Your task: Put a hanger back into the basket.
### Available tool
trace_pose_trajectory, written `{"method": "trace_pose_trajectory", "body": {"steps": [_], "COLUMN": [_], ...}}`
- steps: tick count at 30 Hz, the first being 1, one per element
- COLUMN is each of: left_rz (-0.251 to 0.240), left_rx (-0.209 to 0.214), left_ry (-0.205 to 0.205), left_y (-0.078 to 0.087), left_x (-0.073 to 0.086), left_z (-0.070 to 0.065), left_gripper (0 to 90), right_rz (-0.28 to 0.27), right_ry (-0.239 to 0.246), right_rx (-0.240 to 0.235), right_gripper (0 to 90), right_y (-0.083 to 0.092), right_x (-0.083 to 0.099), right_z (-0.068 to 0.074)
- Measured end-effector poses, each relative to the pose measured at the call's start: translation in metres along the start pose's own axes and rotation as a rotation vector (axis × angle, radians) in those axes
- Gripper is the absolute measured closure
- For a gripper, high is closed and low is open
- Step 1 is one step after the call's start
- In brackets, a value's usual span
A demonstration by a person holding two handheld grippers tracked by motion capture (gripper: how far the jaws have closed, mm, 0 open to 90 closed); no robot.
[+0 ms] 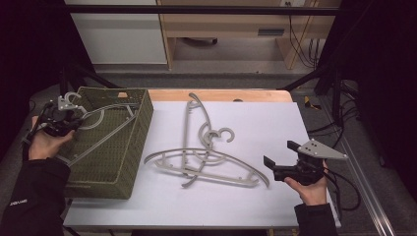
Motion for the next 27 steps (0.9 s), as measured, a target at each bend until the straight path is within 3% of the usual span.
{"method": "trace_pose_trajectory", "body": {"steps": [4, 7, 17, 20, 23, 25, 27], "left_rz": [0.025, 0.0, -0.135, -0.136, -0.116, -0.077, -0.037], "left_rx": [0.001, 0.012, -0.011, -0.015, 0.0, -0.013, -0.007], "left_ry": [0.018, 0.032, -0.127, -0.165, -0.148, -0.149, -0.119], "left_y": [-0.004, 0.0, 0.027, 0.022, 0.01, 0.004, -0.004], "left_x": [0.005, 0.003, -0.027, -0.026, -0.017, -0.011, -0.003], "left_z": [0.002, 0.002, -0.012, -0.012, -0.009, -0.008, -0.005], "left_gripper": [82.3, 82.5, 82.8, 82.8, 82.7, 82.6, 82.4], "right_rz": [0.003, 0.004, 0.009, 0.007, 0.005, 0.003, 0.002], "right_ry": [0.004, 0.0, 0.003, 0.004, 0.001, 0.003, 0.001], "right_rx": [0.0, 0.001, 0.0, 0.0, 0.002, 0.0, 0.001], "right_gripper": [3.3, 3.3, 3.3, 3.3, 3.3, 3.3, 3.3], "right_y": [0.0, -0.001, -0.002, -0.001, -0.001, 0.0, -0.001], "right_x": [0.0, 0.0, 0.001, 0.001, 0.001, 0.001, 0.001], "right_z": [0.0, 0.0, 0.0, 0.0, 0.0, 0.0, 0.0]}}
Point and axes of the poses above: each handheld gripper's, and its own axes: y roughly backward along the jaws, x roughly out of its underside, z roughly to its left, the point moved 4 cm from there along -y, roughly forward along the jaws, and after that the axes turned 2 degrees about y, right-handed, at the moved point
